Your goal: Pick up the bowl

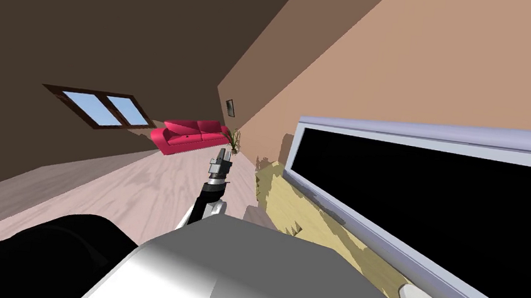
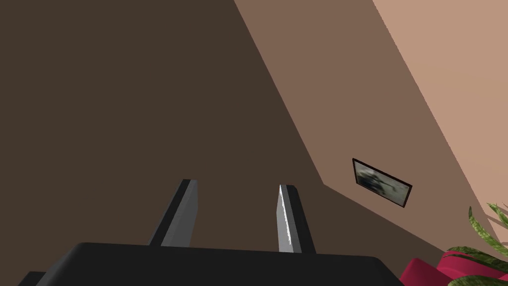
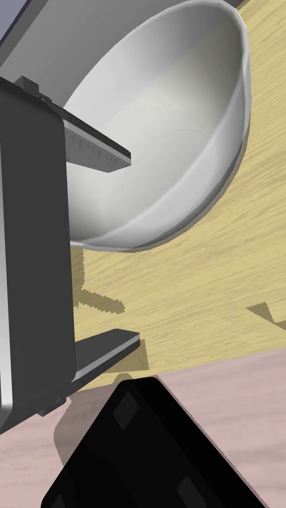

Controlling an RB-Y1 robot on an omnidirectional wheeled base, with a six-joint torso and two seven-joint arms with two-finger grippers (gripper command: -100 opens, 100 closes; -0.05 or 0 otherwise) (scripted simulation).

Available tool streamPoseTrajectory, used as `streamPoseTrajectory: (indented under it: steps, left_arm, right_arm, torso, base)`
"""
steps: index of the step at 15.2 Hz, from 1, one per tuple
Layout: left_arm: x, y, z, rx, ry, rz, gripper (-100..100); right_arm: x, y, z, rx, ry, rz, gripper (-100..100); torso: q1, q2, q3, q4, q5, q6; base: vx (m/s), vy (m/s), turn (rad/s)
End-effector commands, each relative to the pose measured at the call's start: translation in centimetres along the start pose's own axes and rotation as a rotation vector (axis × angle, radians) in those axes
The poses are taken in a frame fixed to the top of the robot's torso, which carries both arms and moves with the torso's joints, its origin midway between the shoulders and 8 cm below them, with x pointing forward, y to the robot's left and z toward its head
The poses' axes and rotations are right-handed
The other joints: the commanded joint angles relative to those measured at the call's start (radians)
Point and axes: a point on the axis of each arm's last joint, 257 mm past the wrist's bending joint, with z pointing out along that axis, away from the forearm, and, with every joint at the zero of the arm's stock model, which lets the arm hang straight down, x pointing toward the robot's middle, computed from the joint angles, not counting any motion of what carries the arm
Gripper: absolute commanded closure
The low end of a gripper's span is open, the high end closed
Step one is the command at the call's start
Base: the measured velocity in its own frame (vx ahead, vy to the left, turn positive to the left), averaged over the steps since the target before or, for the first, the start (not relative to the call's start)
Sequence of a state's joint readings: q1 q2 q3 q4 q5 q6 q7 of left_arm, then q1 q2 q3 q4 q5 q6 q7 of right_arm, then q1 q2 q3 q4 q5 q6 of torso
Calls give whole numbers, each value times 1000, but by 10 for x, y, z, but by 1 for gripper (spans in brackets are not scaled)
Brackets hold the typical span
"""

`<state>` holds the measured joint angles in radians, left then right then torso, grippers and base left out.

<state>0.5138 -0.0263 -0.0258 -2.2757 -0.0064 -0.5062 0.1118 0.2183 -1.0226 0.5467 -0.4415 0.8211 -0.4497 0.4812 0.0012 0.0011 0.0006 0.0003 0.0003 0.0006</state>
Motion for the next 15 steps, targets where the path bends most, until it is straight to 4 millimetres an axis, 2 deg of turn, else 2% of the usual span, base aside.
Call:
streamPoseTrajectory:
  steps: [1,2,4,6,7,11,12,14,15]
  left_arm:
    - [0,0,0,0,0,0,0]
    - [0,0,0,0,0,0,0]
    - [0,0,0,0,0,0,0]
    - [0,0,0,0,0,0,0]
    - [0,0,0,0,0,0,0]
    - [0,0,0,0,0,0,0]
    - [0,0,0,0,0,0,0]
    - [0,0,0,0,0,0,0]
    - [0,0,0,0,0,0,0]
  right_arm:
    - [0,0,0,0,0,0,-100]
    - [0,14,8,-2,5,6,-100]
    - [-2,22,13,-2,8,10,-100]
    - [-1,20,11,-5,6,6,-100]
    - [-1,20,12,-4,6,7,100]
    - [0,16,10,3,9,5,100]
    - [1,6,3,-1,3,1,100]
    - [1,0,0,-1,2,-2,100]
    - [1,4,2,1,5,0,100]
  torso:
    - [0,0,0,0,0,0]
    - [0,0,0,0,0,0]
    - [-3,2,1,0,-1,-1]
    - [-3,2,1,1,-1,0]
    - [-2,2,1,0,-1,0]
    - [-2,2,1,0,-4,1]
    - [-2,1,1,0,-4,1]
    - [0,0,0,0,-3,3]
    - [1,0,0,0,-3,3]
  base:
    - [0,0,0]
    - [-19,-25,68]
    - [-32,-38,112]
    - [-12,-14,40]
    - [0,0,0]
    - [-2,-2,4]
    - [25,13,-128]
    - [32,42,-116]
    - [17,25,-38]
